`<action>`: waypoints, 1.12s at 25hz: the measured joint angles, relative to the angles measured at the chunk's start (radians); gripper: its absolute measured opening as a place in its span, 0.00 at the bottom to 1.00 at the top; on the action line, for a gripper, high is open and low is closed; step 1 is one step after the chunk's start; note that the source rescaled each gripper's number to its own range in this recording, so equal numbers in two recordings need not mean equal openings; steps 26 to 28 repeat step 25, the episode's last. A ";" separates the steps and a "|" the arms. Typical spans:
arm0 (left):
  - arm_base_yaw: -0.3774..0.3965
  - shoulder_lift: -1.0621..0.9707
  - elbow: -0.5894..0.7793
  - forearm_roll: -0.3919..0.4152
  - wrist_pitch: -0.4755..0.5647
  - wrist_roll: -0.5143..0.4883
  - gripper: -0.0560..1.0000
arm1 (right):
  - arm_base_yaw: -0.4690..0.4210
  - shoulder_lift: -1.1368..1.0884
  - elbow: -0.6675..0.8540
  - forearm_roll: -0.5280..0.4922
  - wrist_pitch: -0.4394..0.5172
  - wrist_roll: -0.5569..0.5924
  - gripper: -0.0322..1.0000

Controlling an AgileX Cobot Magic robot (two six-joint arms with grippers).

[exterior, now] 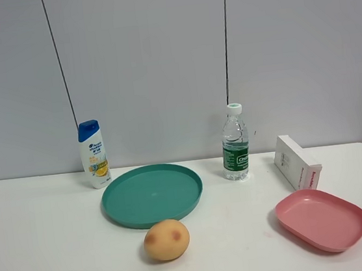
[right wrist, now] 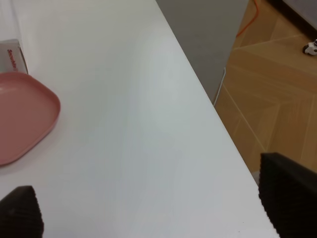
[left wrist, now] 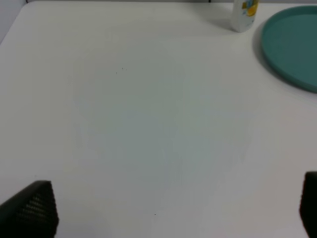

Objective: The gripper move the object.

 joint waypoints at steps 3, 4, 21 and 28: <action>0.000 0.000 0.000 0.000 0.000 0.000 1.00 | 0.000 0.000 0.000 0.000 0.000 0.000 0.85; 0.000 0.000 0.000 0.000 0.000 0.000 1.00 | 0.000 0.000 0.000 0.000 0.000 0.000 0.85; 0.000 0.000 0.000 0.000 0.000 0.000 1.00 | 0.000 0.000 0.000 0.000 0.000 0.000 0.85; 0.000 0.000 0.000 0.000 0.000 0.000 1.00 | 0.000 0.000 0.000 0.000 0.000 0.000 0.85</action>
